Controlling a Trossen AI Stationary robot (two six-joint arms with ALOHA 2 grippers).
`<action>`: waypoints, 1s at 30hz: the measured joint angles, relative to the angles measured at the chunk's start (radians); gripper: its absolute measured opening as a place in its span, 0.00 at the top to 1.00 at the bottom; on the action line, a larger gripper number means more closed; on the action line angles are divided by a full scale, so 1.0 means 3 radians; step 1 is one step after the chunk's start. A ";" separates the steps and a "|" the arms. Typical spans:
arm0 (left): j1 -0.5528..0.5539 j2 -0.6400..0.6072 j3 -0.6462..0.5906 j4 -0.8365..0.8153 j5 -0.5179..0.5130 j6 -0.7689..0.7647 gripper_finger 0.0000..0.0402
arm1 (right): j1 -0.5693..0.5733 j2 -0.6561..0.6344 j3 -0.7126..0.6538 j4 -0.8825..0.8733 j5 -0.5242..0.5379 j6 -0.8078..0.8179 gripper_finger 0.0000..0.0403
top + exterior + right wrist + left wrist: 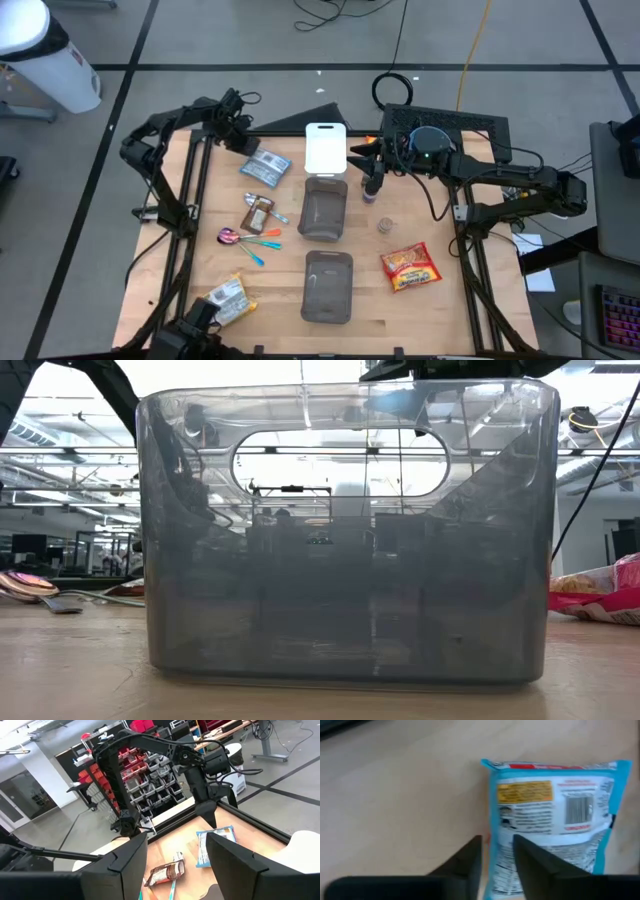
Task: Pick & Place Food Item
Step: Put the blue noodle pack into the white bin
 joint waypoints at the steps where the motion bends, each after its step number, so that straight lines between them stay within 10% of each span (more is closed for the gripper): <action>1: 0.0031 0.0000 0.0000 0.0000 0.0001 -0.0012 0.64 | 0.0000 0.0000 0.0000 0.0000 0.0000 0.0000 0.51; 12: 0.0132 0.0138 -0.0002 0.0090 0.0366 0.0051 0.40 | 0.0000 0.0000 0.0000 0.0001 0.0008 -0.0017 0.51; 30: 0.0139 0.0483 0.0001 0.0137 0.0749 -0.0150 0.54 | 0.0000 0.0000 0.0000 0.0001 0.0013 0.0003 0.51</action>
